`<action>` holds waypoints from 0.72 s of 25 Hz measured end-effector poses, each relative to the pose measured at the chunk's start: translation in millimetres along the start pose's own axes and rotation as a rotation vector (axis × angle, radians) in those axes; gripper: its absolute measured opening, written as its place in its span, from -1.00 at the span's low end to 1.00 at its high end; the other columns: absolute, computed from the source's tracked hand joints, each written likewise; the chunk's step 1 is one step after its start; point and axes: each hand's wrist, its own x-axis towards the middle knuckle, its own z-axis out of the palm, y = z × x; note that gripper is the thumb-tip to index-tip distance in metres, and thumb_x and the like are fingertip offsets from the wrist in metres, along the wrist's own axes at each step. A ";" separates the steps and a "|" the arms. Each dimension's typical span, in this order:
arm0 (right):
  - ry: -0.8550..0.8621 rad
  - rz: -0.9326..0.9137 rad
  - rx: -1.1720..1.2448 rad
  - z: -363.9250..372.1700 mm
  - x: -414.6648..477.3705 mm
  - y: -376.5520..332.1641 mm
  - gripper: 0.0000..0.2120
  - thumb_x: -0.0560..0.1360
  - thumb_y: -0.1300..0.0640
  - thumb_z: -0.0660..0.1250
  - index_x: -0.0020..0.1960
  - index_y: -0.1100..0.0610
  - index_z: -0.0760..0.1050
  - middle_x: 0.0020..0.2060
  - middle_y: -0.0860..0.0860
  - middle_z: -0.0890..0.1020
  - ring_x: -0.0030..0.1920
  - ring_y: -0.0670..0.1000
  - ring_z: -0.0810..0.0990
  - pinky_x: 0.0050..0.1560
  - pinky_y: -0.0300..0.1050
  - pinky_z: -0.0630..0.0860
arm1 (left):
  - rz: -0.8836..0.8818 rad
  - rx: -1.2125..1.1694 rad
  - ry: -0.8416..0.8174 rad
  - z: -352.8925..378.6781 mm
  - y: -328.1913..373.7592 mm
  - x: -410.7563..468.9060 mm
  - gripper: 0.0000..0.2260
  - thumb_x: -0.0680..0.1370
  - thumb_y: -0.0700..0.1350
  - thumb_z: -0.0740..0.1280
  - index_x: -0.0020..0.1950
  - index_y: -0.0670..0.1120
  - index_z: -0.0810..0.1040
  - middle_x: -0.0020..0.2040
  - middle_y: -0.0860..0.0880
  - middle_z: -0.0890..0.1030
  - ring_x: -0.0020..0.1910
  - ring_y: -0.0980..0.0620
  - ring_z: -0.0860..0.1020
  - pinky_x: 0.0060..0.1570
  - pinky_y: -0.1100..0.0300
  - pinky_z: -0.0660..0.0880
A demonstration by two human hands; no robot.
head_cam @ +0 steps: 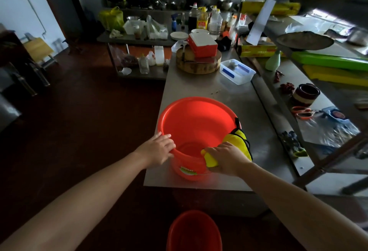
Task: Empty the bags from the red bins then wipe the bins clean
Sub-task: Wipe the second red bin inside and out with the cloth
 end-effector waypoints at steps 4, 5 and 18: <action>-0.012 0.061 0.031 -12.4 21.8 -41.8 -0.16 0.36 -0.55 -0.04 0.27 0.05 0.49 0.10 -0.01 0.68 0.13 0.09 0.65 0.18 -0.01 0.46 | 0.039 -0.019 -0.041 3.5 40.8 6.9 -0.51 0.69 0.14 0.02 0.52 -0.10 0.32 0.49 -0.04 0.40 0.55 -0.01 0.21 0.58 -0.07 -0.11; 0.009 0.071 0.049 -14.3 26.5 -52.3 -0.15 0.36 -0.57 -0.07 0.20 0.06 0.51 0.06 0.00 0.69 0.09 0.09 0.66 0.13 -0.01 0.49 | 0.045 -0.008 -0.049 5.8 49.2 10.3 -0.47 0.67 0.15 -0.07 0.49 -0.11 0.35 0.45 -0.05 0.44 0.52 -0.01 0.28 0.57 -0.05 -0.12; 0.114 -0.049 -0.028 -0.7 -4.1 14.8 -0.35 0.37 -0.45 0.25 0.26 -0.05 0.58 -0.06 -0.11 0.68 -0.05 0.02 0.66 0.04 -0.04 0.56 | 0.037 0.027 0.016 0.3 -6.7 -2.5 -0.61 0.69 0.07 0.15 0.50 0.02 0.35 0.50 0.04 0.38 0.59 0.03 0.12 0.55 -0.01 -0.17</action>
